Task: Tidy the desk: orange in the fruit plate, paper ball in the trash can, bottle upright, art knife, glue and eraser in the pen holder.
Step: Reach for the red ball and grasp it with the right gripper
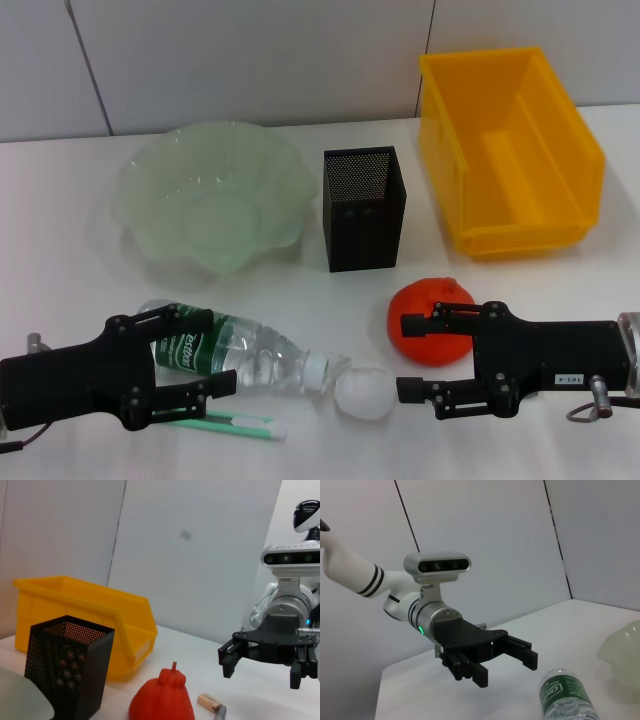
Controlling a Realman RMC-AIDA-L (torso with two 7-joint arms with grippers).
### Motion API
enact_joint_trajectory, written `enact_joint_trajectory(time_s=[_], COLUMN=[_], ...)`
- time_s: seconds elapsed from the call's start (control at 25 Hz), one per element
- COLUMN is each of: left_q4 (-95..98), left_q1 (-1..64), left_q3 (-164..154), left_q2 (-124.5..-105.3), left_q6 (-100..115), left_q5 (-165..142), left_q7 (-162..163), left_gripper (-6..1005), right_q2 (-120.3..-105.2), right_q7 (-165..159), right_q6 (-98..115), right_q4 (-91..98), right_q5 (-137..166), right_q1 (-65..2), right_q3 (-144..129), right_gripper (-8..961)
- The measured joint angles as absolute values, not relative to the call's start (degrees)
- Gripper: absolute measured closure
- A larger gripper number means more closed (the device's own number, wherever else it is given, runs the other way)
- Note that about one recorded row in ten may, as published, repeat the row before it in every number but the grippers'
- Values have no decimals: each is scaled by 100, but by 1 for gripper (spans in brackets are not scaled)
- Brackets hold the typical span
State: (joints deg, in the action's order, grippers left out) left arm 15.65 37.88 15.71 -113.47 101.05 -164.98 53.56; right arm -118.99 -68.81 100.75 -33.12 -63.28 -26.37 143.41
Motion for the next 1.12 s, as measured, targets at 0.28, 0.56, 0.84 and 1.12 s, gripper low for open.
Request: enact_joint_trajectory(time_s=[0.28, 0.56, 0.84, 1.12], left_q4=[1575, 1573, 1573, 1573], left_q1=[3805, 3814, 3793, 3728], left_q3=[1587, 1591, 1566, 1545], left_q2=[-11359, -11377, -11391, -11450], left_q6=[10077, 10055, 10054, 9930], left_q5=[-16422, -16422, -16320, -16176], left_q7=[5354, 5352, 5291, 5117], left_gripper=[172, 173, 173, 173], right_q2=[-11901, -11901, -11901, -11900], right_q7=[-6877, -6854, -6848, -6859], right_q6=[10071, 10072, 10099, 10105], right_q4=[-3313, -3313, -3313, -3322], right_q5=[-6328, -6328, -6335, -6371], right_q1=[-2623, -2603, -2601, -2532], right_q3=[14344, 14344, 14344, 14375], right_gripper=[161, 164, 167, 170])
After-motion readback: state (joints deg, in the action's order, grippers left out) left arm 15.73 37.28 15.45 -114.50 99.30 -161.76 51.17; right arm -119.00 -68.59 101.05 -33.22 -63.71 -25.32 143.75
